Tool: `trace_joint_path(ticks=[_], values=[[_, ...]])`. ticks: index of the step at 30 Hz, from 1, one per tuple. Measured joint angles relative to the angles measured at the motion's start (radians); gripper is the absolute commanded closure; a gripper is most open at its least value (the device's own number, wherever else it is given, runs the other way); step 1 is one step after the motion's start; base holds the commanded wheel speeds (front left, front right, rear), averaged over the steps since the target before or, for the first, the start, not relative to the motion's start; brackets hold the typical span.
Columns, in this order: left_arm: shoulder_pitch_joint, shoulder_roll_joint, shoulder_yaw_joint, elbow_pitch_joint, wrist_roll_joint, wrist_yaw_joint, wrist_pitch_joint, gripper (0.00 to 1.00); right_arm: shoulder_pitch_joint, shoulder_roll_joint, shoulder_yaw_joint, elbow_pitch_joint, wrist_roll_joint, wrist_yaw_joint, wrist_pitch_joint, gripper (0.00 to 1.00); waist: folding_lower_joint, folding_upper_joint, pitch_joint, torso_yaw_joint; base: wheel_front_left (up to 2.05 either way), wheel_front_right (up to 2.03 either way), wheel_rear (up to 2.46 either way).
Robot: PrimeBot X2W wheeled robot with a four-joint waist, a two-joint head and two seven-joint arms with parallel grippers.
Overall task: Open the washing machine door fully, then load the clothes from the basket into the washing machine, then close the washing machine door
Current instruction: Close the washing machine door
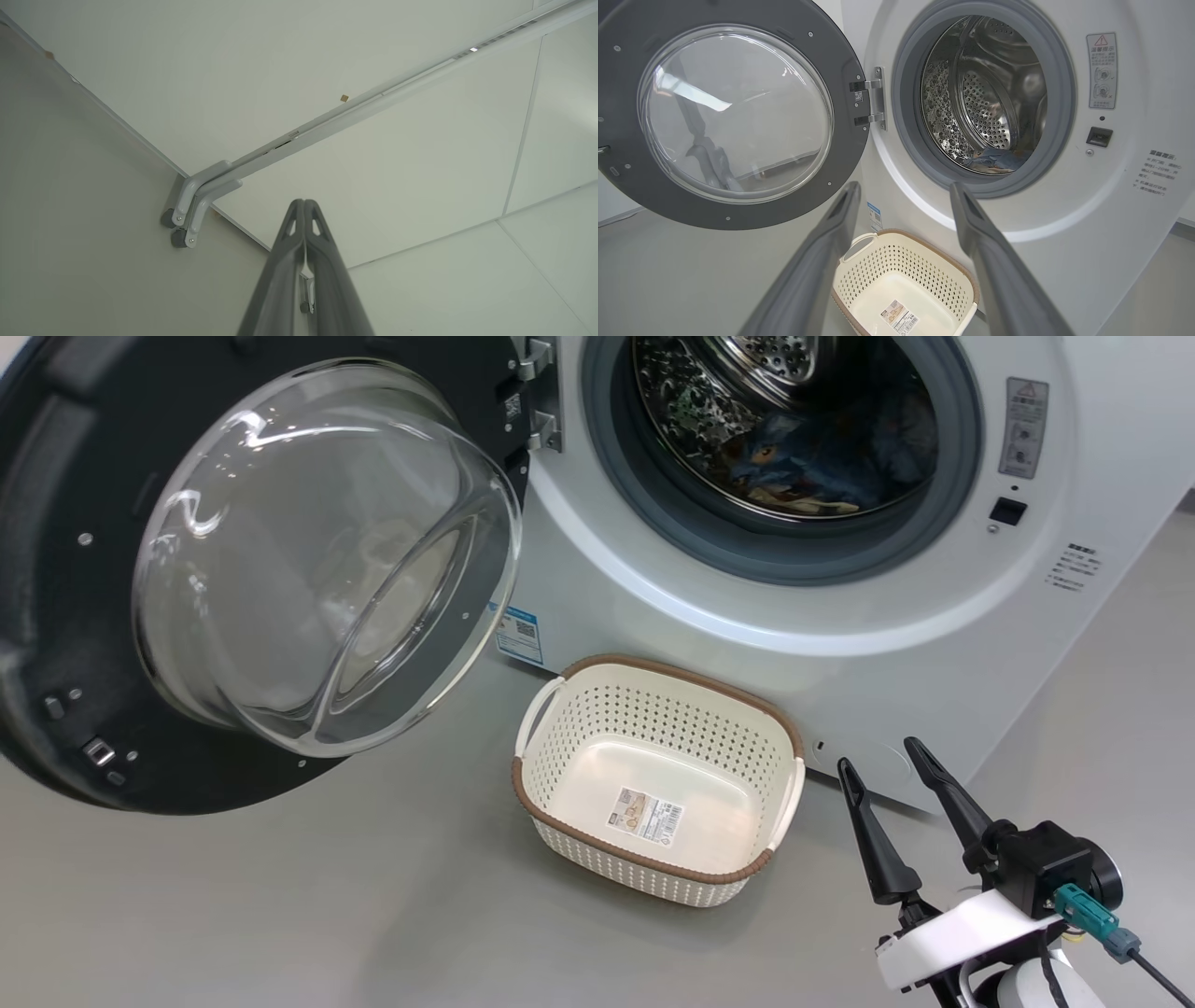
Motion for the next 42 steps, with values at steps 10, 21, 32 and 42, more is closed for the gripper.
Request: trace_joint_path(ticks=[10,21,32,42], values=[[-0.116,0.110,0.094,0.136,-0.145,0.027,0.139,1.00,-0.001,-0.039,0.007,0.003,0.000,0.000,0.000,0.00,0.0000,0.0000,0.022,-0.095,0.00,0.00,0.00],[-0.169,0.152,0.095,0.201,-0.267,0.027,0.326,1.00,-0.016,-0.067,0.010,0.004,0.000,0.000,0.000,0.00,0.0000,0.0000,0.049,-0.180,0.00,0.00,0.00],[-0.190,0.170,0.039,0.249,-0.297,0.027,0.472,1.00,-0.016,-0.087,0.004,0.002,0.000,0.000,0.000,0.00,0.0000,0.0000,0.079,-0.210,0.00,0.00,0.00],[-0.189,0.186,0.009,0.285,-0.338,0.025,0.601,1.00,-0.017,-0.101,-0.001,0.002,0.000,0.000,0.000,0.00,0.0000,0.0000,0.080,-0.216,0.00,0.00,0.00]])
